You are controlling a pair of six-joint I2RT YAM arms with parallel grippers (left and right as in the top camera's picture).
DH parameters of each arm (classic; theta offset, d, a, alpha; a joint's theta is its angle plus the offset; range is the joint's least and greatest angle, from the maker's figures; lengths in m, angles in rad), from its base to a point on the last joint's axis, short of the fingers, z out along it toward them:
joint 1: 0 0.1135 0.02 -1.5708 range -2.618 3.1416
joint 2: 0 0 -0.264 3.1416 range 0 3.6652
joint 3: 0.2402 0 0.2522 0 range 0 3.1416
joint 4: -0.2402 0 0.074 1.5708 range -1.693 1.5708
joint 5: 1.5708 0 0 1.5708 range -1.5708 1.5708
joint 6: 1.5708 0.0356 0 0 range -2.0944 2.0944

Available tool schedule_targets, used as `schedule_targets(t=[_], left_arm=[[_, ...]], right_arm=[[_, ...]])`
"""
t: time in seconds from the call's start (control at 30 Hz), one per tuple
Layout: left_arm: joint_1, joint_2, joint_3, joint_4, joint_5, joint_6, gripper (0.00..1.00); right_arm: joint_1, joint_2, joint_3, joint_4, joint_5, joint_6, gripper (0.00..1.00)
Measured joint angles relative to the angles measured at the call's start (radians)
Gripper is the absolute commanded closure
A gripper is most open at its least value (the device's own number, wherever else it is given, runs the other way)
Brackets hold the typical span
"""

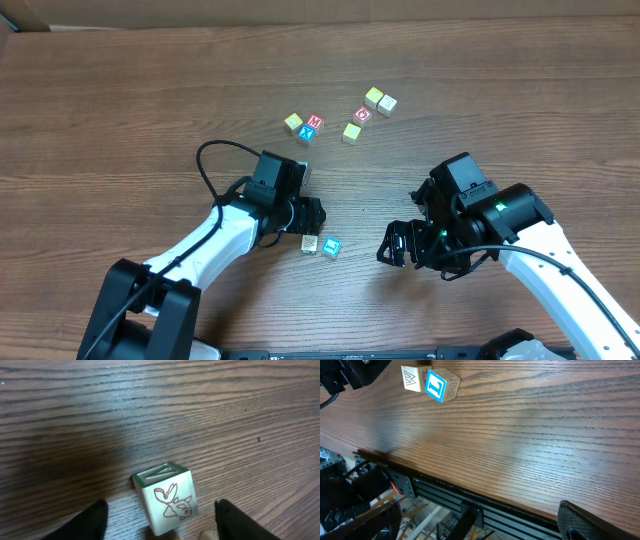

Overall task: Flip 5 blocks
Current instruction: 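Return the left gripper to the cluster and grasp the green V block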

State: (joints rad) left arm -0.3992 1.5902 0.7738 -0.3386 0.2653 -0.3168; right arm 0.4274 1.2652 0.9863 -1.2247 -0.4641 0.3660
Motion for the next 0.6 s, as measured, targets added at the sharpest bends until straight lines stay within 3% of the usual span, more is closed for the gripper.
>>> schedule_targets(t=[0.1, 0.13, 0.4, 0.6], left_arm=[[0.000, 0.000, 0.000, 0.014, 0.013, -0.012, 0.66], [0.000, 0.000, 0.000, 0.016, 0.017, -0.019, 0.68], [-0.010, 0.000, 0.000, 0.022, 0.024, -0.049, 0.61], [-0.027, 0.009, 0.000, 0.026, 0.024, -0.074, 0.62]], right_arm=[[0.000, 0.000, 0.000, 0.000, 0.000, 0.000, 0.00], [0.000, 0.000, 0.000, 0.000, 0.000, 0.000, 0.00], [0.000, 0.000, 0.000, 0.000, 0.000, 0.000, 0.00], [0.000, 0.000, 0.000, 0.000, 0.000, 0.000, 0.00]])
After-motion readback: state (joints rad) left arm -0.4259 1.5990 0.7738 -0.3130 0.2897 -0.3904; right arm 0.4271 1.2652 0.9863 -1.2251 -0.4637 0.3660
